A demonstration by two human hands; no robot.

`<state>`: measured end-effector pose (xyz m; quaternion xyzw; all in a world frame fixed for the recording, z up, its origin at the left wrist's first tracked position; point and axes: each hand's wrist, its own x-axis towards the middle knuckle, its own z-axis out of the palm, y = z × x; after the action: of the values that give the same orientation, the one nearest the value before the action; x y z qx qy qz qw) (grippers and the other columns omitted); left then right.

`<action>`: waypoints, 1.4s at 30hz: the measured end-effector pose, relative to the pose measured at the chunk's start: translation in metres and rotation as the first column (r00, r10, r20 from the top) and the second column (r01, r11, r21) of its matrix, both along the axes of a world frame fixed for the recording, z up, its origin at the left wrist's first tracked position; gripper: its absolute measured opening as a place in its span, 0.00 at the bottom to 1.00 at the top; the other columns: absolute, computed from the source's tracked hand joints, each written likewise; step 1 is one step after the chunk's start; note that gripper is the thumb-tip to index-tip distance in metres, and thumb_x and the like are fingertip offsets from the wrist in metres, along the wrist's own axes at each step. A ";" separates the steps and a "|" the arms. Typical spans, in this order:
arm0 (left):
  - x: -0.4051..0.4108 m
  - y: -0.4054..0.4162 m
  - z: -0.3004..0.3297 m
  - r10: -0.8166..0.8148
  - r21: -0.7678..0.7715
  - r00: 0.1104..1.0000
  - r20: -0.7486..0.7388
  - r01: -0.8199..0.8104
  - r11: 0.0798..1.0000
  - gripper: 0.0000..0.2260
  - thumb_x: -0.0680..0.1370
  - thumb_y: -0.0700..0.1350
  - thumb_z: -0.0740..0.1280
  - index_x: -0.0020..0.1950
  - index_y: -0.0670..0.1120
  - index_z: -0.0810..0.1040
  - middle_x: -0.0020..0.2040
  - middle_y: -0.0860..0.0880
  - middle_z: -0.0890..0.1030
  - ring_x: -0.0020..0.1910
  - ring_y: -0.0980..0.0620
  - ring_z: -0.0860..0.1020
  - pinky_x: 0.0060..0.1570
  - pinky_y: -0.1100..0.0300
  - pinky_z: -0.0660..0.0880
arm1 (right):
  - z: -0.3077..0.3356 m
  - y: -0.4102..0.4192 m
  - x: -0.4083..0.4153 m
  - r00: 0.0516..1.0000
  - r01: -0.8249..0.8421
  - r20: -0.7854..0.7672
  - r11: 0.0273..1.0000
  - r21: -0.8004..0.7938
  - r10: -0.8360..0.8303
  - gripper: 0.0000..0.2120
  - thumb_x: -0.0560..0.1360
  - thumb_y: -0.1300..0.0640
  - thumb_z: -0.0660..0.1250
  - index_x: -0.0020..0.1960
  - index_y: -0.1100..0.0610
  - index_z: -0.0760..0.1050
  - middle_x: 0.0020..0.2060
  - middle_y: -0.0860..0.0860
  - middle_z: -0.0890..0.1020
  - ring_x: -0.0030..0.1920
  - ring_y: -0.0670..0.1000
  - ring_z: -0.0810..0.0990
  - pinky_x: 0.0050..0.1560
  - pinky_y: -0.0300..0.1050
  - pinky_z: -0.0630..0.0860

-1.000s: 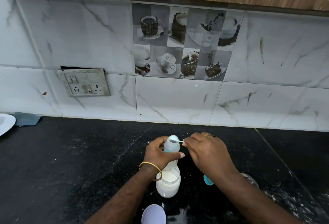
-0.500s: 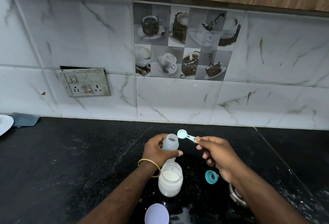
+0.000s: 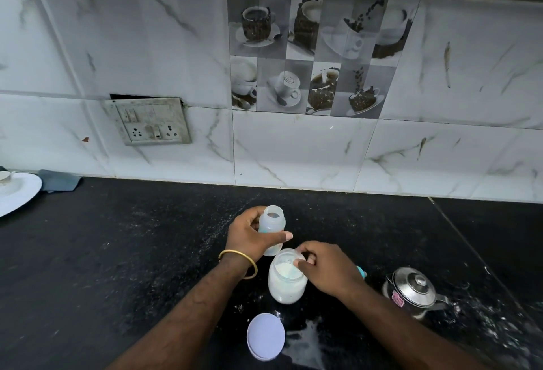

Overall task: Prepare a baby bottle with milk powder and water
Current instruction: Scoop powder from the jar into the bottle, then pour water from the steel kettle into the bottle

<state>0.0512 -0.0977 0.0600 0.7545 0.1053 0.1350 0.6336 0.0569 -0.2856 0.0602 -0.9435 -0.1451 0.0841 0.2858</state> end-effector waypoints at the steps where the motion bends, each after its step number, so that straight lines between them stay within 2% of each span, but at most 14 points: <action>1: -0.001 -0.001 0.001 -0.002 -0.004 1.000 0.002 0.002 1.000 0.24 0.58 0.41 0.85 0.51 0.47 0.83 0.47 0.49 0.86 0.47 0.48 0.84 0.47 0.56 0.83 | -0.002 -0.002 0.001 1.000 -0.002 0.006 1.000 -0.006 0.002 0.13 0.74 0.48 0.70 0.58 0.45 0.79 0.39 0.43 0.80 0.44 0.47 0.81 0.47 0.44 0.77; 4: -0.001 -0.012 0.008 -0.013 -0.029 1.000 -0.006 0.013 0.999 0.24 0.56 0.44 0.85 0.49 0.51 0.84 0.45 0.52 0.86 0.45 0.51 0.84 0.44 0.58 0.83 | -0.007 -0.019 0.001 1.000 0.017 -0.018 1.000 0.025 -0.016 0.17 0.74 0.48 0.71 0.62 0.45 0.76 0.39 0.44 0.81 0.43 0.47 0.80 0.48 0.45 0.77; 9: 0.008 -0.055 0.024 -0.146 -0.022 0.989 -0.003 0.146 0.989 0.24 0.56 0.46 0.85 0.50 0.51 0.84 0.46 0.51 0.87 0.45 0.53 0.84 0.46 0.58 0.83 | -0.004 -0.075 -0.003 0.995 0.095 -0.042 0.986 0.139 -0.090 0.13 0.74 0.53 0.73 0.57 0.44 0.79 0.35 0.45 0.81 0.38 0.42 0.80 0.47 0.43 0.77; 16: 0.003 -0.134 -0.023 -0.314 0.150 0.938 -0.147 0.335 0.930 0.24 0.60 0.34 0.80 0.55 0.45 0.83 0.54 0.46 0.83 0.53 0.47 0.82 0.55 0.55 0.79 | 0.007 -0.176 0.007 0.954 0.274 0.010 0.889 0.368 -0.298 0.06 0.73 0.60 0.74 0.46 0.50 0.84 0.32 0.46 0.79 0.30 0.40 0.75 0.37 0.33 0.73; 18: 0.000 -0.152 -0.042 -0.316 0.185 0.925 -0.212 0.355 0.916 0.23 0.60 0.34 0.79 0.53 0.46 0.83 0.53 0.47 0.83 0.52 0.48 0.82 0.55 0.56 0.78 | 0.003 -0.206 0.006 0.940 0.311 0.026 0.885 0.346 -0.340 0.06 0.73 0.60 0.75 0.46 0.50 0.84 0.36 0.46 0.82 0.35 0.42 0.79 0.41 0.34 0.75; 20: -0.002 -0.166 -0.059 -0.293 0.217 0.919 -0.264 0.353 0.910 0.21 0.60 0.33 0.78 0.51 0.45 0.84 0.49 0.50 0.83 0.49 0.51 0.82 0.52 0.59 0.78 | -0.007 -0.235 0.004 0.929 0.345 0.037 0.897 0.277 -0.369 0.05 0.73 0.58 0.75 0.47 0.49 0.83 0.40 0.46 0.83 0.40 0.44 0.81 0.47 0.42 0.78; 23: -0.007 -0.174 -0.075 -0.247 0.195 0.918 -0.311 0.316 0.929 0.21 0.60 0.33 0.78 0.48 0.50 0.82 0.47 0.53 0.82 0.45 0.55 0.80 0.42 0.73 0.74 | -0.027 -0.267 0.000 0.923 0.364 0.072 0.917 0.161 -0.379 0.05 0.73 0.52 0.74 0.48 0.49 0.83 0.42 0.45 0.81 0.42 0.44 0.79 0.48 0.45 0.77; 25: -0.007 -0.178 -0.082 -0.232 0.170 0.921 -0.314 0.294 0.940 0.23 0.60 0.32 0.78 0.49 0.51 0.82 0.49 0.52 0.82 0.46 0.55 0.80 0.42 0.76 0.73 | -0.040 -0.284 -0.001 0.941 0.338 0.005 0.936 0.099 -0.340 0.06 0.74 0.46 0.72 0.50 0.46 0.81 0.43 0.44 0.80 0.43 0.43 0.79 0.48 0.44 0.77; 28: -0.007 -0.180 -0.085 -0.230 0.163 0.924 -0.305 0.289 0.943 0.28 0.61 0.29 0.75 0.57 0.50 0.80 0.56 0.51 0.81 0.54 0.52 0.81 0.52 0.68 0.76 | -0.052 -0.297 -0.002 0.957 0.248 -0.184 0.960 0.129 -0.222 0.06 0.77 0.42 0.67 0.49 0.43 0.80 0.44 0.46 0.83 0.43 0.45 0.83 0.49 0.46 0.79; 30: -0.011 -0.184 -0.086 -0.200 0.156 0.934 -0.297 0.254 0.954 0.33 0.60 0.30 0.77 0.62 0.50 0.76 0.59 0.50 0.79 0.59 0.50 0.79 0.55 0.66 0.75 | -0.055 -0.299 0.000 0.946 0.220 -0.280 0.958 0.186 -0.163 0.06 0.78 0.42 0.66 0.47 0.43 0.79 0.41 0.49 0.84 0.38 0.47 0.85 0.43 0.45 0.80; 33: -0.019 -0.193 -0.086 -0.088 0.156 0.951 -0.298 0.140 0.978 0.38 0.55 0.40 0.85 0.62 0.49 0.74 0.56 0.50 0.78 0.55 0.52 0.79 0.56 0.61 0.76 | -0.057 -0.301 0.006 0.895 0.245 -0.430 0.936 0.254 -0.118 0.10 0.78 0.39 0.64 0.47 0.45 0.77 0.41 0.50 0.85 0.36 0.51 0.85 0.33 0.41 0.76; 35: -0.022 -0.199 -0.087 -0.023 0.174 0.959 -0.282 0.075 0.982 0.33 0.54 0.44 0.86 0.54 0.50 0.76 0.51 0.50 0.81 0.49 0.53 0.80 0.52 0.60 0.78 | -0.061 -0.299 0.009 0.827 0.275 -0.560 0.906 0.321 -0.052 0.15 0.78 0.38 0.63 0.50 0.49 0.76 0.40 0.51 0.85 0.35 0.52 0.84 0.31 0.42 0.74; 38: -0.023 -0.201 -0.086 0.012 0.205 0.960 -0.279 0.047 0.978 0.25 0.56 0.43 0.85 0.46 0.52 0.78 0.45 0.51 0.83 0.43 0.57 0.80 0.43 0.69 0.76 | -0.069 -0.292 0.011 0.780 0.351 -0.624 0.857 0.379 -0.043 0.18 0.79 0.41 0.63 0.47 0.56 0.76 0.36 0.53 0.84 0.34 0.52 0.82 0.28 0.41 0.71; 42: -0.020 -0.201 -0.082 -0.007 0.205 0.966 -0.258 0.061 0.977 0.23 0.59 0.39 0.84 0.49 0.53 0.80 0.48 0.54 0.83 0.43 0.65 0.80 0.43 0.75 0.75 | -0.079 -0.286 0.012 0.797 0.360 -0.602 0.835 0.416 -0.044 0.18 0.81 0.45 0.62 0.48 0.60 0.77 0.30 0.54 0.81 0.30 0.52 0.80 0.25 0.40 0.68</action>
<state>0.0314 -0.2989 -0.0217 0.8302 0.1582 0.0359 0.5333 0.0692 -0.5720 -0.0193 -0.7739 0.0357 0.2882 0.5628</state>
